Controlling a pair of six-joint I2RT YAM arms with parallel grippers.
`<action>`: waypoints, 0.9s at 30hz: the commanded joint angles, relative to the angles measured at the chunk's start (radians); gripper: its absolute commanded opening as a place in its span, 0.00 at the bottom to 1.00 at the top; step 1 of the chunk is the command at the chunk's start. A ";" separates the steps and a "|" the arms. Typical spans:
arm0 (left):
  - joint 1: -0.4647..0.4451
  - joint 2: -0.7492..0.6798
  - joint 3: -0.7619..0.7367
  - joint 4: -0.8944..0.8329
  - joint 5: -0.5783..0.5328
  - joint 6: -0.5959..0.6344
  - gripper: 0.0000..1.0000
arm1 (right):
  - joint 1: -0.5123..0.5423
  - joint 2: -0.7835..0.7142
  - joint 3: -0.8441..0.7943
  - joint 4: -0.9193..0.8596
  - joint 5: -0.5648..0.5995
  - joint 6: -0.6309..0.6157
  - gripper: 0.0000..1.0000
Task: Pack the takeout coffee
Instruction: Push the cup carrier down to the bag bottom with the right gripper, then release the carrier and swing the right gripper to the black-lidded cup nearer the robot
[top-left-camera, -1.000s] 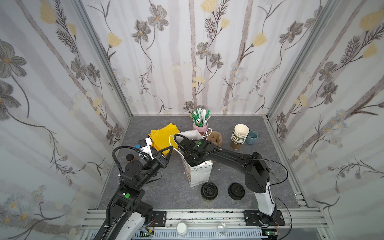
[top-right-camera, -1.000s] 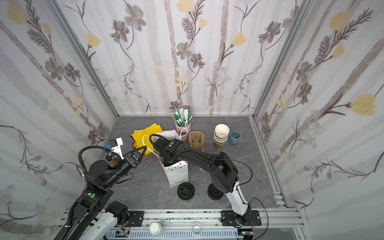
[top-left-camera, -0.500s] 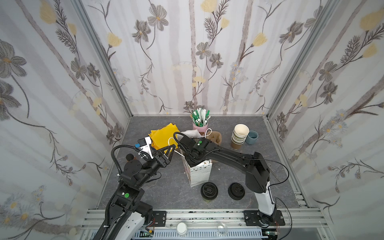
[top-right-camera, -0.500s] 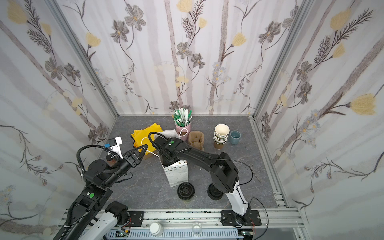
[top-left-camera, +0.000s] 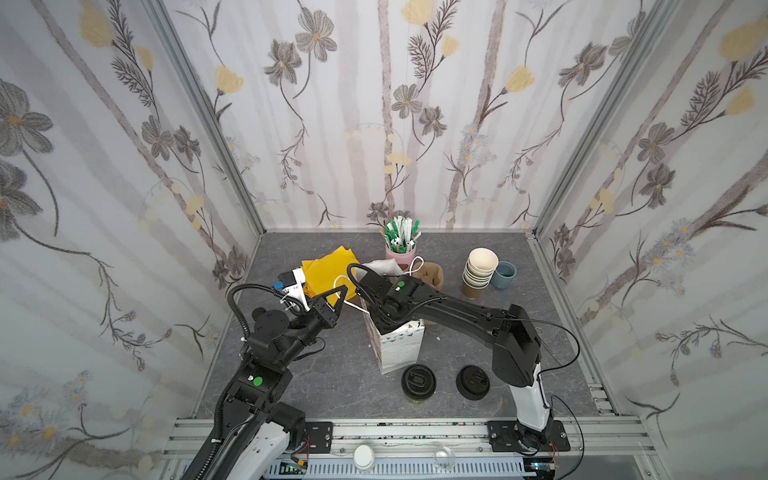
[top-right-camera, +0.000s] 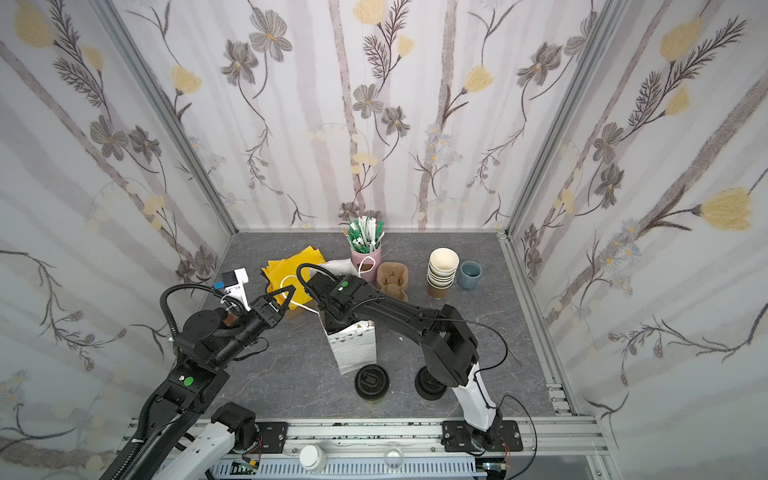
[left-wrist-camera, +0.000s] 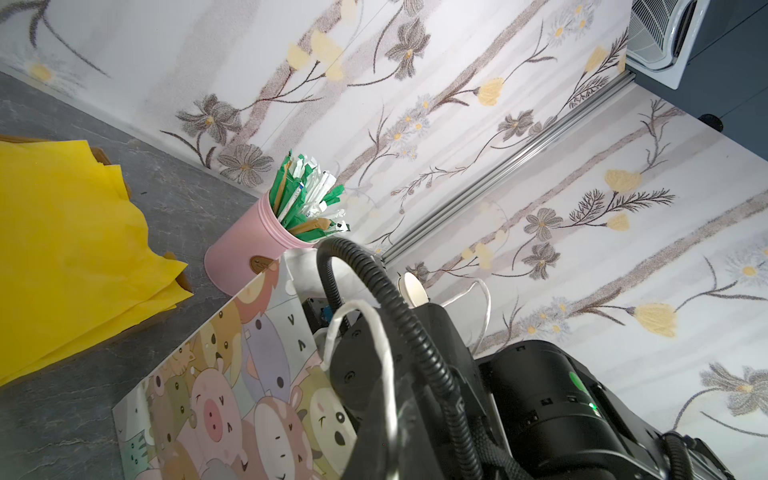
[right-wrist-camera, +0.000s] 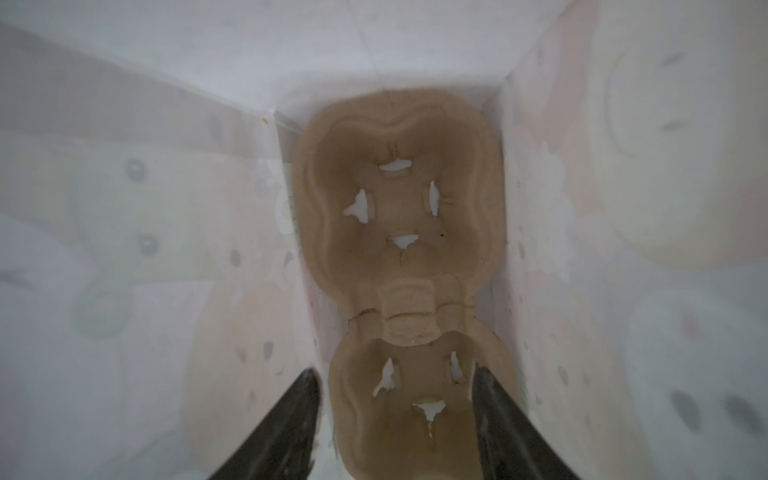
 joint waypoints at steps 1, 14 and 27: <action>0.000 -0.005 -0.003 0.042 -0.010 -0.004 0.00 | 0.002 -0.033 0.016 0.013 0.053 0.030 0.61; 0.000 -0.025 -0.026 0.041 0.000 -0.025 0.00 | 0.024 -0.075 0.137 -0.030 0.185 0.030 0.67; -0.001 -0.023 -0.023 0.040 0.012 -0.027 0.11 | 0.106 -0.227 0.312 0.077 0.318 -0.174 0.66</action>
